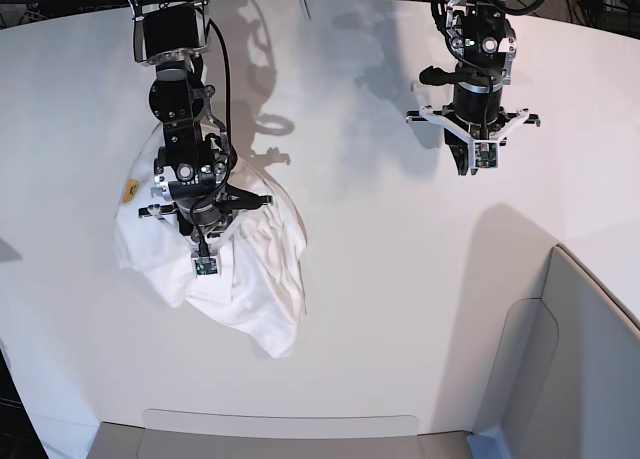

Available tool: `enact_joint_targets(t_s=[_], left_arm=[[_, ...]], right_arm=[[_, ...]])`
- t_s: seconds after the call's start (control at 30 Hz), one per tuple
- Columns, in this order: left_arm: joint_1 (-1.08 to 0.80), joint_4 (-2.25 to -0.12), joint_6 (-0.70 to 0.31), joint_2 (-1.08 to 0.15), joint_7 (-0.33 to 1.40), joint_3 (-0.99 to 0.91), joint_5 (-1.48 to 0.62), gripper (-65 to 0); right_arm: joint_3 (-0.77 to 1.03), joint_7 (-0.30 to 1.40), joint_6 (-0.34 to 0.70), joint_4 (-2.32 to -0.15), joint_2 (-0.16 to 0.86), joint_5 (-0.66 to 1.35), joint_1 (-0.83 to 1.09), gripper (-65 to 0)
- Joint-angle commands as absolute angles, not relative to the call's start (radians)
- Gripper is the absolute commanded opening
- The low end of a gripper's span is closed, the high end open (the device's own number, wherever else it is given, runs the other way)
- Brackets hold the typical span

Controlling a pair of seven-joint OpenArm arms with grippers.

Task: Layout the t-shirt on the table in an organized manner, then fold the t-shirt properly
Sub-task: 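Drag the held t-shirt away from the left gripper with the right gripper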

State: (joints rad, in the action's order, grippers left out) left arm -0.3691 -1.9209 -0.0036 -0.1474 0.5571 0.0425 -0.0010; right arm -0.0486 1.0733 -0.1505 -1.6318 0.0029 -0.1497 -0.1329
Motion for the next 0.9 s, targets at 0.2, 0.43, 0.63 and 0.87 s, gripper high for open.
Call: enact_joint_targets(t_s=[0.2,0.43,0.63,0.87], left_arm=[[-0.372,-1.940,0.001,-0.151,0.535,0.038,0.007,-56.3],[-0.372,-1.940,0.001,-0.151,0.535,0.038,0.007,-56.3],[-0.372,-1.942,0.001,-0.151,0.535,0.038,0.007,-56.3],[-0.372,-1.942,0.001,-0.151,0.535,0.045,0.004,-56.3]], right_arm=[[0.004,1.063,-0.153,-1.844,0.012,-0.153,-0.136,-65.0],[0.097,1.061,-0.147,-2.054,0.027,-0.153,-0.133,-65.0],[0.286,1.000,-0.148,-2.058,0.127,-0.153,-0.074,-65.0],[0.527,0.872,-0.145,-2.055,0.193,-0.148,0.065,-65.0]])
